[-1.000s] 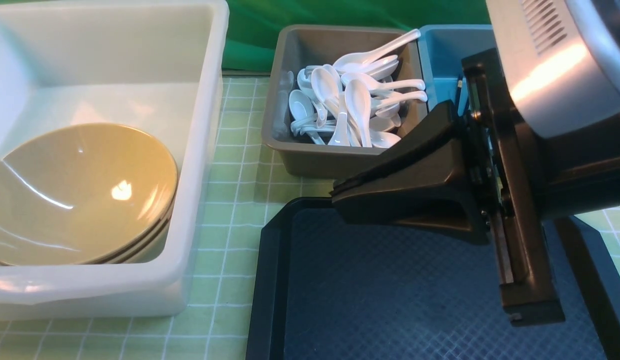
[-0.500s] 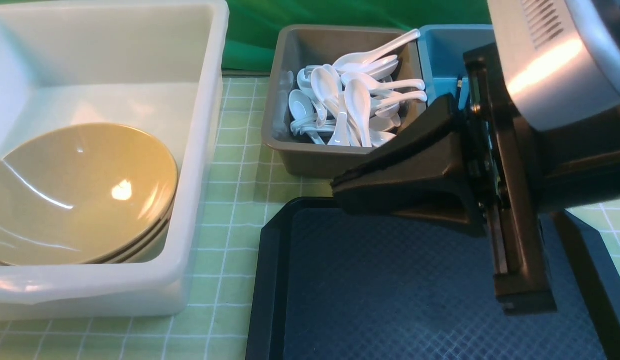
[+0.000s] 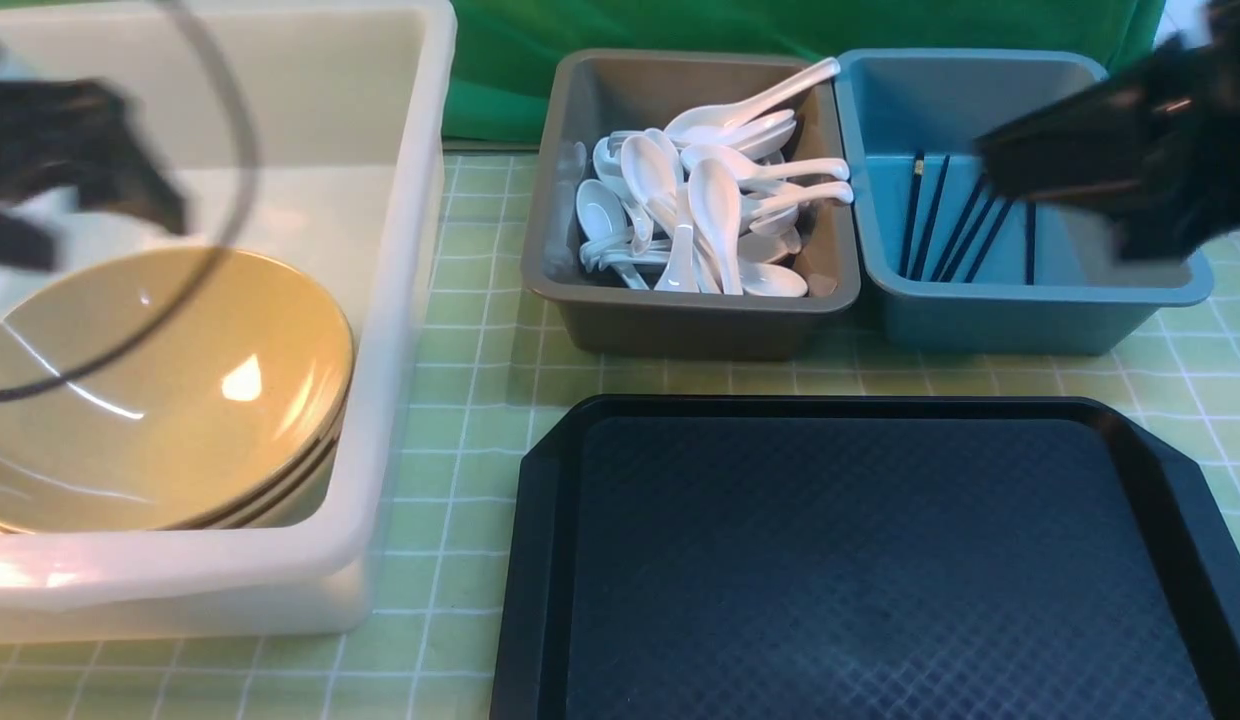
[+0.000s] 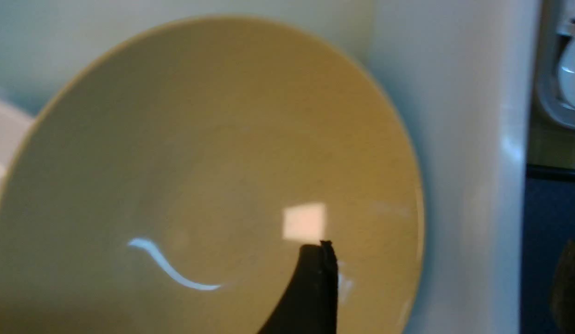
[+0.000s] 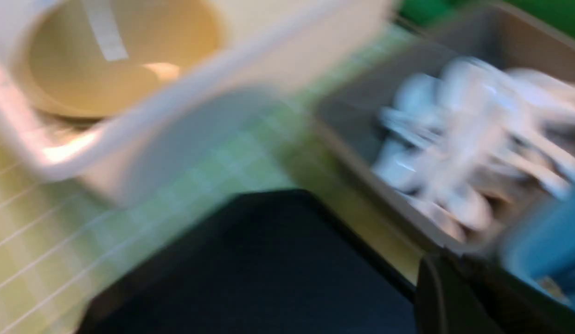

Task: On green table put chopsticks spoon bowls plates into blue grey white boxes.
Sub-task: 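Place the white bowl into the white bin with the other dishes with the left gripper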

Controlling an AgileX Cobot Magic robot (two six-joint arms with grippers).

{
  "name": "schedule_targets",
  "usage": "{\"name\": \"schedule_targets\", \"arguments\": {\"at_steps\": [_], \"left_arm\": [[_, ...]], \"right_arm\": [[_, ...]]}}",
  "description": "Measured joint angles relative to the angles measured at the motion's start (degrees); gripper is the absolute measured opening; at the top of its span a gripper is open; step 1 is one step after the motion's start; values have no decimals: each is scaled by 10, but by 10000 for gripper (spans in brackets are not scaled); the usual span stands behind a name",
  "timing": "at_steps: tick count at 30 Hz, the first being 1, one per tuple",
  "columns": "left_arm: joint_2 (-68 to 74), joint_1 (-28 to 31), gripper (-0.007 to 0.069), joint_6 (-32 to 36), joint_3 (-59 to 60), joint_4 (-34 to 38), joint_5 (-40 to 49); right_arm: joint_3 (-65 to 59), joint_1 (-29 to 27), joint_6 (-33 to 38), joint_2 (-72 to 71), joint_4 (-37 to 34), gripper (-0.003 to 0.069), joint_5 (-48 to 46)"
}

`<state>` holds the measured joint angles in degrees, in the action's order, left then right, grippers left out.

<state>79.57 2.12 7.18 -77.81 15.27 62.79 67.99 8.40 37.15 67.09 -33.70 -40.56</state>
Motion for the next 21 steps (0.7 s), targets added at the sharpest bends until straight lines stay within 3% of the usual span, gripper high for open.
{"name": "schedule_targets", "arguments": {"at_steps": [3, 8, 9, 10, 11, 13, 17, 21], "left_arm": [[0, -36, 498, 7, 0, 0, -14], [0, -93, 308, 11, 0, 7, -16], [0, -103, 235, 11, 0, 14, -15], [0, -104, 226, 11, 0, 15, -14], [-3, -107, 148, 11, 0, 20, -2], [-16, -107, 68, 11, 3, 23, 19], [-82, -107, -1, 8, 36, 28, 30], [-169, -107, -2, 8, 105, 35, 30]], "right_arm": [[0, -48, -32, 0, 18, 47, -23], [-14, -101, -83, -11, 72, 47, -58], [-39, -103, -88, -38, 76, 47, -46], [-43, -103, -88, -42, 76, 47, -41], [-74, -101, -90, -82, 70, 47, -12], [-126, -94, -89, -154, 57, 47, 42], [-232, -87, -53, -294, 50, 49, 154], [-324, -85, -38, -413, 48, 54, 207]]}}
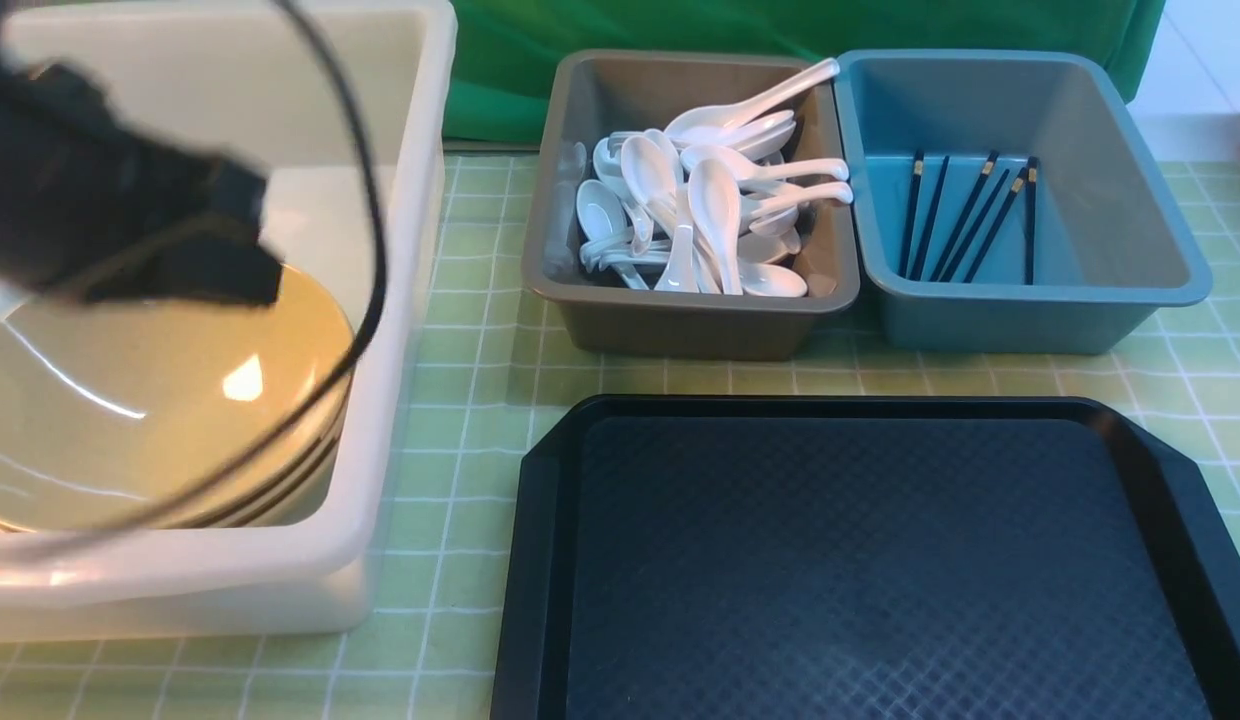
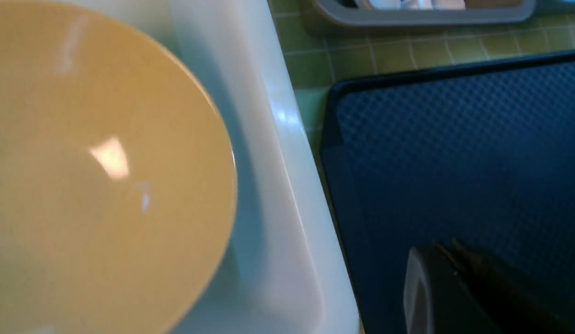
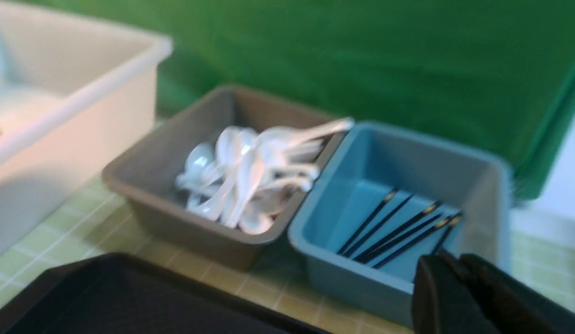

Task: On green table put chopsticks spoon bowls plates into blue grey white boxes.

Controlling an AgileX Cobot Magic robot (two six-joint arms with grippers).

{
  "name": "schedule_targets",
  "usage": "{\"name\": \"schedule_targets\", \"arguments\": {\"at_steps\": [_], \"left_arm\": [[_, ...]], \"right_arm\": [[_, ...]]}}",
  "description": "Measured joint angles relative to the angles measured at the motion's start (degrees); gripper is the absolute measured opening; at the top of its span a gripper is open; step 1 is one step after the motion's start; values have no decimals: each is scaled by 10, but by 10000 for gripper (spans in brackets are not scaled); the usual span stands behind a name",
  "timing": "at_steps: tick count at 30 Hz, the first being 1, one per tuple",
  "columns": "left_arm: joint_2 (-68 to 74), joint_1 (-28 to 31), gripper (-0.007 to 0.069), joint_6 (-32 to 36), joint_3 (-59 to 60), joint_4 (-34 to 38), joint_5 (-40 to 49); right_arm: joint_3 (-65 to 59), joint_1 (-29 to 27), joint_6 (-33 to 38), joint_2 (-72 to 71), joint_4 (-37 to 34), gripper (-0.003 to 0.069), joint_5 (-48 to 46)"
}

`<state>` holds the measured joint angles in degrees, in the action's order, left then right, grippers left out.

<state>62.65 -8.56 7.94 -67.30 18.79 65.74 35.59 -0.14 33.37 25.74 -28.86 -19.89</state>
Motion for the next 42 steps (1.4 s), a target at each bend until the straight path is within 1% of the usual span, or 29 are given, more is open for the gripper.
{"name": "schedule_targets", "arguments": {"at_steps": [3, 4, 5, 6, 7, 8, 10, 12, 14, 15, 17, 21, 24, 38, 40, 42], "left_arm": [[-88, 0, -2, 13, 82, 16, -6], [-100, 0, -2, 13, 88, 18, -8], [-150, 0, -2, 14, 144, 35, -21], [-181, 0, -2, 14, 175, 49, -31], [-187, 0, -2, 14, 181, 52, -32], [-225, 0, -2, 14, 211, 72, -41], [-293, 0, -2, 14, 274, 130, -56], [-352, 0, -2, 15, 316, 168, -70], [-390, -1, -2, 16, 335, 180, -79], [-429, -1, -2, 17, 358, 184, -98], [-462, -1, -2, 18, 373, 177, -118], [-523, -1, -2, 18, 396, 143, -163], [-541, -1, -2, 18, 405, 135, -172], [-545, -1, -2, 18, 431, 132, -159], [-545, -1, -2, 18, 431, 125, -175], [-545, -1, -2, 26, 432, 102, -220]], "right_arm": [[-84, 1, 9, -97, -1, 57, 6], [-89, 1, 9, -97, -1, 57, 5], [-124, 2, 9, -147, -1, 57, 2], [-142, 2, 9, -173, -1, 58, 0], [-149, 2, 9, -178, -1, 59, 0], [-163, 2, 9, -201, -1, 61, 2], [-186, 2, 9, -241, -1, 65, 6], [-195, 2, 9, -254, -1, 67, 11], [-197, 2, 9, -256, -1, 68, 14], [-197, 2, 9, -257, -1, 68, 20], [-197, 2, 9, -257, -1, 69, 21], [-197, 2, 9, -257, -1, 73, 16], [-197, 2, 9, -257, -1, 76, 15], [-197, 2, 9, -257, -2, 87, 13], [-197, 2, 9, -257, -2, 89, 13], [-197, 2, 9, -257, -2, 89, 13]]}}
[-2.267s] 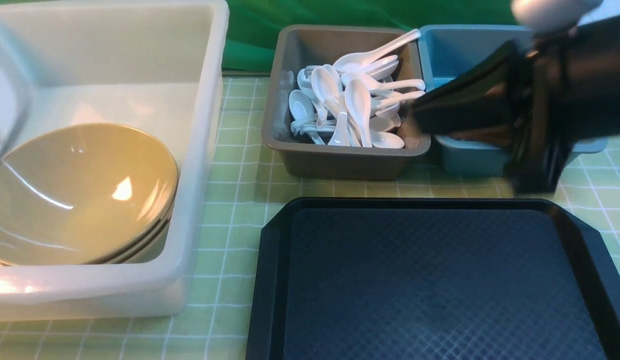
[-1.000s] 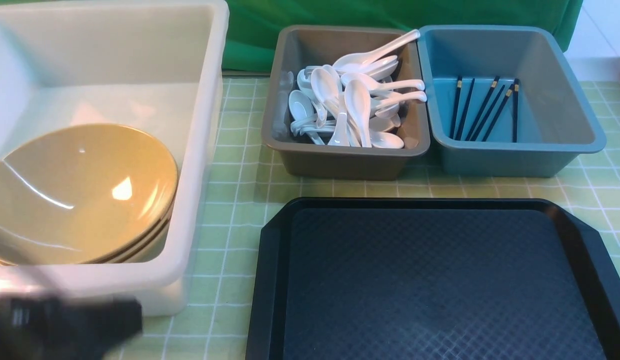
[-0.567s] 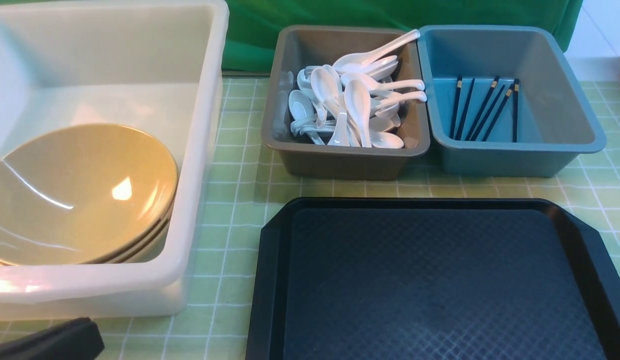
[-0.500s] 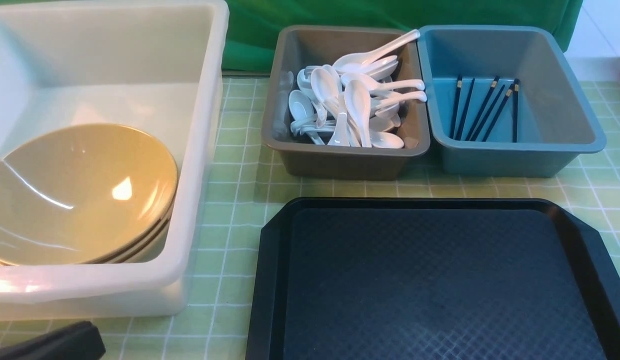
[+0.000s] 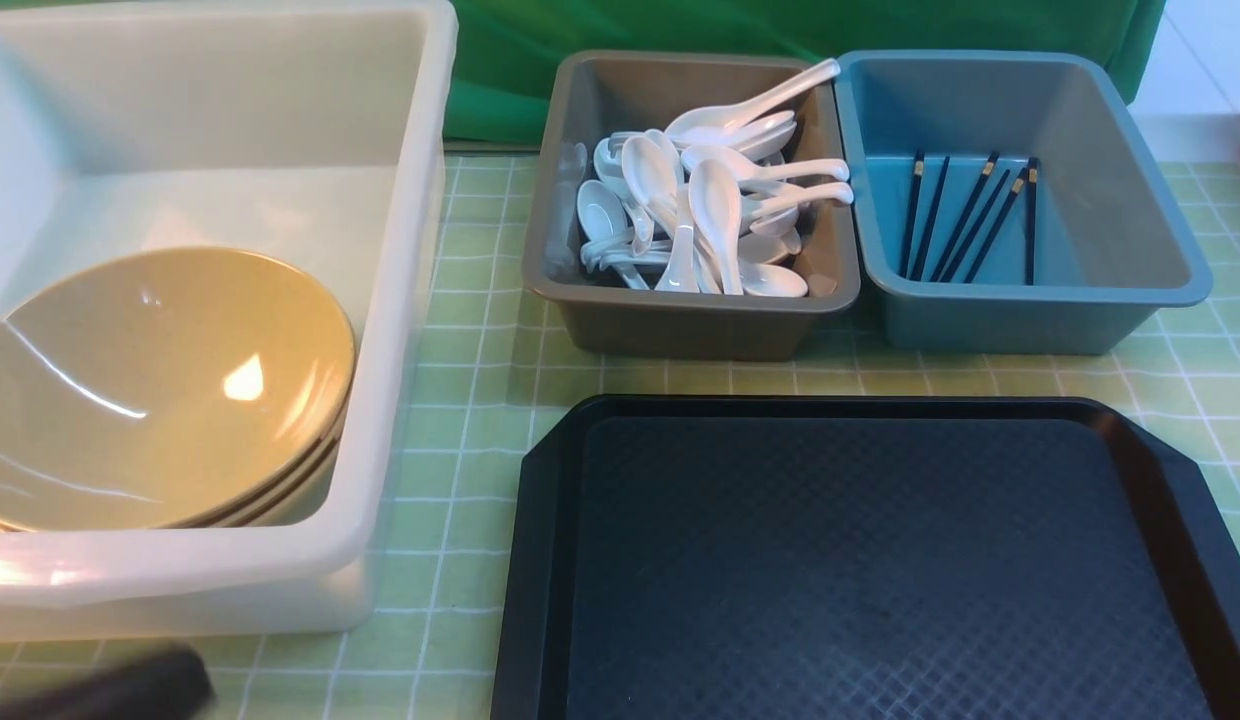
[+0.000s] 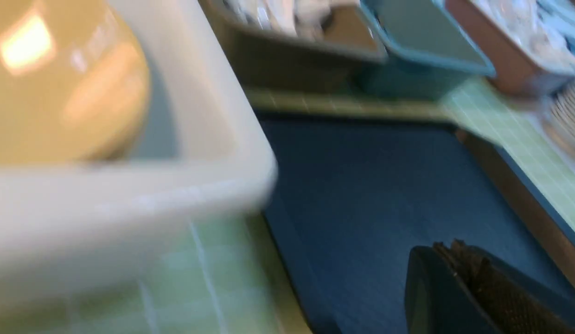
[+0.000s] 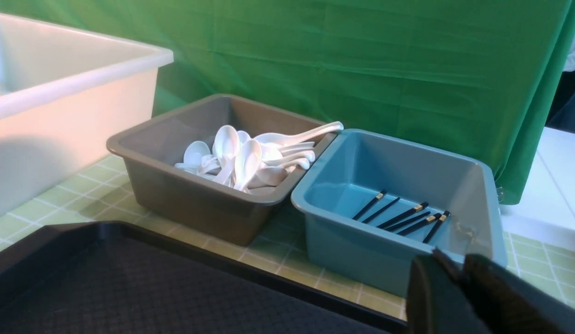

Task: On green table put chopsticks spoon bowls plates into blue grey white boxes.

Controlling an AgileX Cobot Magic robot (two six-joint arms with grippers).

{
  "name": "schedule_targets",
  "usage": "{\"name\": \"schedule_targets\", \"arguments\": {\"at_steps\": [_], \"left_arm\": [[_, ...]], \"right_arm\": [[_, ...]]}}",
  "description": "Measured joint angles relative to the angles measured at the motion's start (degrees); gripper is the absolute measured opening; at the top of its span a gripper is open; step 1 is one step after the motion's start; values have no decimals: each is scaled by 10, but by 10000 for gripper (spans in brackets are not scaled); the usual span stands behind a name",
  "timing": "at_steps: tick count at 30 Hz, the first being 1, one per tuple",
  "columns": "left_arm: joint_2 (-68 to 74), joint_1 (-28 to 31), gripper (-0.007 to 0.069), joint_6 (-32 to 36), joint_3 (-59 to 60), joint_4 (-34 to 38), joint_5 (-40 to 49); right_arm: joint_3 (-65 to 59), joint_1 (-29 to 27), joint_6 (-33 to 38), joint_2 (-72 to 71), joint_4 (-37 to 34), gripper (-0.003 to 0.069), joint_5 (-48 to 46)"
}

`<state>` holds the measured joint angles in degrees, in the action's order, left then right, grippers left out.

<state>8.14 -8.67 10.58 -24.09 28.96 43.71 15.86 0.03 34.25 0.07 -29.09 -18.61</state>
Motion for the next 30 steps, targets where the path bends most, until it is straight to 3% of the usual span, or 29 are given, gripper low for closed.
{"name": "schedule_targets", "arguments": {"at_steps": [2, 6, 10, 15, 30], "left_arm": [[-1, 0, -2, 13, 8, -50, -88], [-4, 0, -2, 16, 30, -137, -182], [-19, 0, -2, -62, 69, -257, -238], [-56, 0, -2, -165, 120, -331, -244], [-89, 0, -2, -188, 254, -352, -244]], "right_arm": [[0, 0, 0, 0, 0, 89, -2], [0, 0, 0, 0, 0, 89, -4], [0, 0, 0, 0, 0, 91, -6], [0, 0, 0, 0, 0, 94, -6], [0, 0, 0, 0, 0, 101, -6]]}}
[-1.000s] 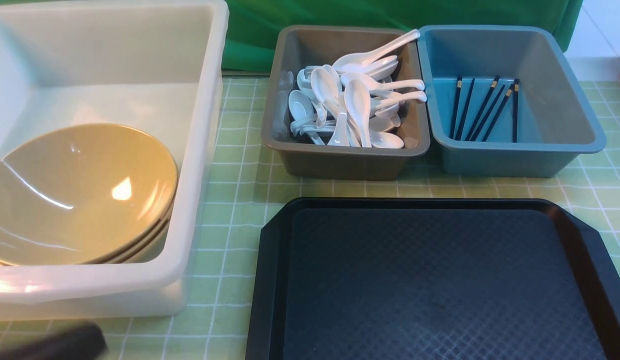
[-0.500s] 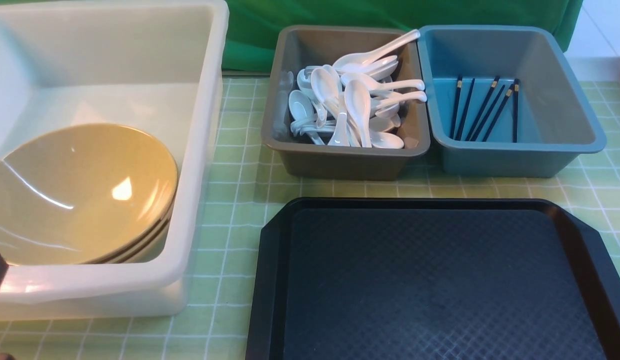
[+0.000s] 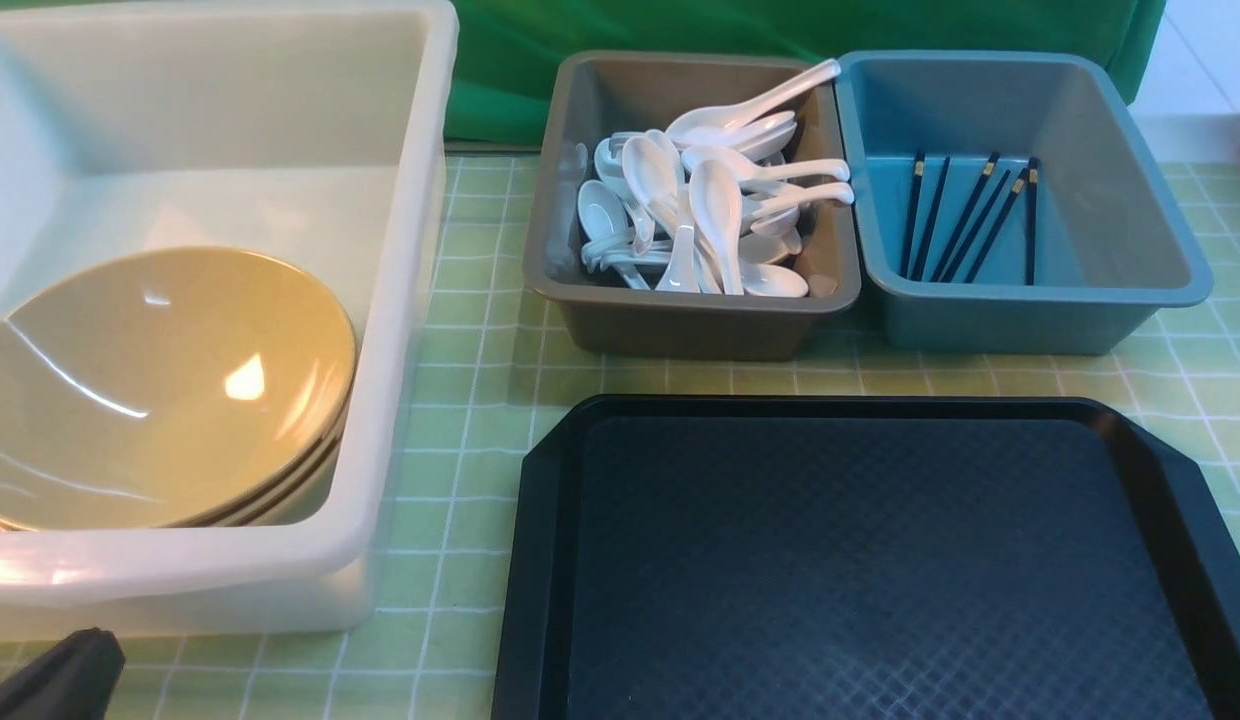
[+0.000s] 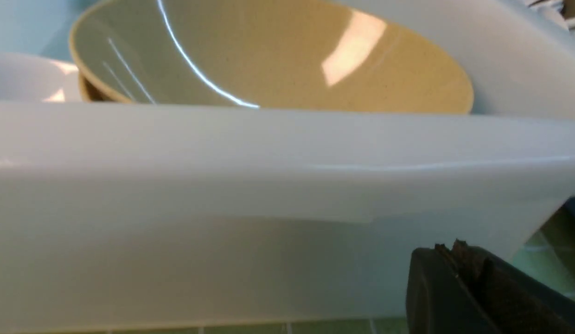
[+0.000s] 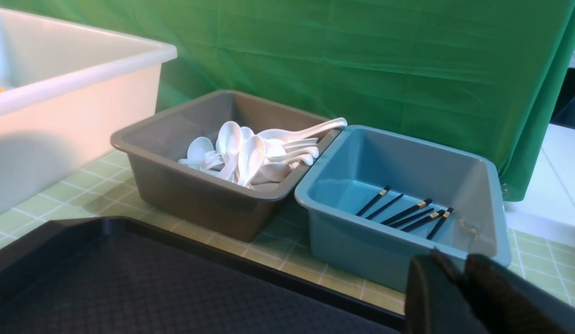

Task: On green table put chopsticks spoon bowls plates into blue grey white boxes.

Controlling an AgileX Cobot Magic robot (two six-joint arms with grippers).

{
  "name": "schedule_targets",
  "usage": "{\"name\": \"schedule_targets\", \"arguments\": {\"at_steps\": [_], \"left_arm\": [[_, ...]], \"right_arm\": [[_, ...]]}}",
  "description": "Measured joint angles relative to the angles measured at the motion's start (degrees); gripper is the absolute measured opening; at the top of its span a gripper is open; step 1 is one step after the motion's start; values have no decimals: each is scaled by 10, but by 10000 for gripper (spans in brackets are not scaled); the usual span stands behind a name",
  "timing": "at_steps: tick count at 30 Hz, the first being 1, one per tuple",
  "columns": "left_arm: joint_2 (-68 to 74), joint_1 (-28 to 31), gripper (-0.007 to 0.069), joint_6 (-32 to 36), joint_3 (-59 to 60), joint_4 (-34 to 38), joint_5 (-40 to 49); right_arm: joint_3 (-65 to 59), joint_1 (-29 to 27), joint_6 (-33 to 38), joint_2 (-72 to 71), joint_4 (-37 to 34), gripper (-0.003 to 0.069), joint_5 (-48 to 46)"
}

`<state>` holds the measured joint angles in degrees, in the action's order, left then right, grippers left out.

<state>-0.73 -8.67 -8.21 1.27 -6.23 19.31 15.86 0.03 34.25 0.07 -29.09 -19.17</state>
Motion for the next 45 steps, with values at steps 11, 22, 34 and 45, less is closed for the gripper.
{"name": "schedule_targets", "arguments": {"at_steps": [11, 22, 34, 45], "left_arm": [[0, 54, -2, 25, 0, 23, -1], [0, 14, -2, 25, 0, 38, -1], [0, 14, -2, 25, 0, 38, -1], [0, 44, -2, 25, 1, 40, -1]], "right_arm": [[0, 0, 0, 0, 0, 101, 0], [0, 0, 0, 0, 0, 110, 0], [0, 0, 0, 0, 0, 120, 0], [0, 0, 0, 0, 0, 130, 0]]}}
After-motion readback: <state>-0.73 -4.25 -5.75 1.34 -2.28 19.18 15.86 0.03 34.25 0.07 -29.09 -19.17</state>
